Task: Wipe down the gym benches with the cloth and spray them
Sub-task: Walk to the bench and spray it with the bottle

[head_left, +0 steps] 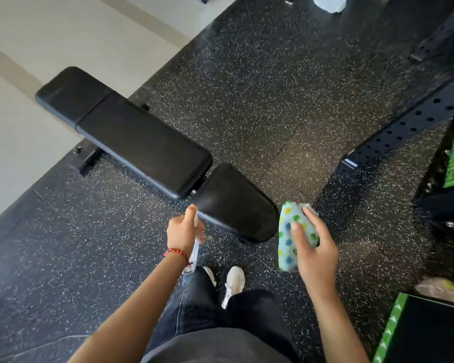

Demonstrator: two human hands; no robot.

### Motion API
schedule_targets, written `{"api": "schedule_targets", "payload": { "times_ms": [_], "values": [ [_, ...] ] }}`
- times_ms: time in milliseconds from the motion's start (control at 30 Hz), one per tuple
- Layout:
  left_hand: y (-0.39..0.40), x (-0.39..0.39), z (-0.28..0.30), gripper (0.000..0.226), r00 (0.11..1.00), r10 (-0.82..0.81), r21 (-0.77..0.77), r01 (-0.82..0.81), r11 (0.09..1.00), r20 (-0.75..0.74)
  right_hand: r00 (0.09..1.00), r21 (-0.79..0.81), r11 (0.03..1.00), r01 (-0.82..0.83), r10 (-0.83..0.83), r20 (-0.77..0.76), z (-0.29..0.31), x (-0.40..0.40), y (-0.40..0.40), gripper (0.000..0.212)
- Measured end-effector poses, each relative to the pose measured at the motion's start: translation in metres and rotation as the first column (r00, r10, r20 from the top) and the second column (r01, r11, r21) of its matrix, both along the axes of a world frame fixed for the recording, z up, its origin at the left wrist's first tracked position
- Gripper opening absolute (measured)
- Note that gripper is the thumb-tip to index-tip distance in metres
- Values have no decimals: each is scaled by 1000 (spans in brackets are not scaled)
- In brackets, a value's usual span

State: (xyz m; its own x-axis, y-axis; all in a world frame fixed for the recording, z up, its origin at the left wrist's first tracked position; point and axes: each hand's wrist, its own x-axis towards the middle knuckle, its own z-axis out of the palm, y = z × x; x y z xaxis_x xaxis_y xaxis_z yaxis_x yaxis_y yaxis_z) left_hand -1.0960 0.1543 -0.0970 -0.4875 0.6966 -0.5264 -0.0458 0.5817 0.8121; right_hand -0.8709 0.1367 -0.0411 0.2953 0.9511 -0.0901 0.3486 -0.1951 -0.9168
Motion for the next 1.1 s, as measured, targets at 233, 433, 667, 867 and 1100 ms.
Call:
{"api": "schedule_targets", "payload": {
  "times_ms": [233, 433, 667, 867, 1100],
  "values": [
    [7, -4, -4, 58, 996, 70, 13, -70, 997, -48, 1000, -29, 999, -17, 17, 4, -2, 9, 22, 34],
    [16, -34, -1, 61, 986, 139, 23, -137, 990, -95, 998, -70, 995, -64, 65, 15, 1, -9, 48, 35],
    [49, -105, -5, 56, 978, 192, 49, -189, 981, -79, 994, -61, 992, -110, 111, 11, 0, -76, 82, 32],
    [93, -199, -12, 56, 978, 196, 3, -197, 980, -71, 997, -64, 997, -49, 53, 52, -2, -168, 116, 34],
    [130, -311, -15, 57, 979, 188, -4, -189, 982, -71, 997, -100, 994, -35, 42, 71, -1, -285, 153, 34]
  ]
}}
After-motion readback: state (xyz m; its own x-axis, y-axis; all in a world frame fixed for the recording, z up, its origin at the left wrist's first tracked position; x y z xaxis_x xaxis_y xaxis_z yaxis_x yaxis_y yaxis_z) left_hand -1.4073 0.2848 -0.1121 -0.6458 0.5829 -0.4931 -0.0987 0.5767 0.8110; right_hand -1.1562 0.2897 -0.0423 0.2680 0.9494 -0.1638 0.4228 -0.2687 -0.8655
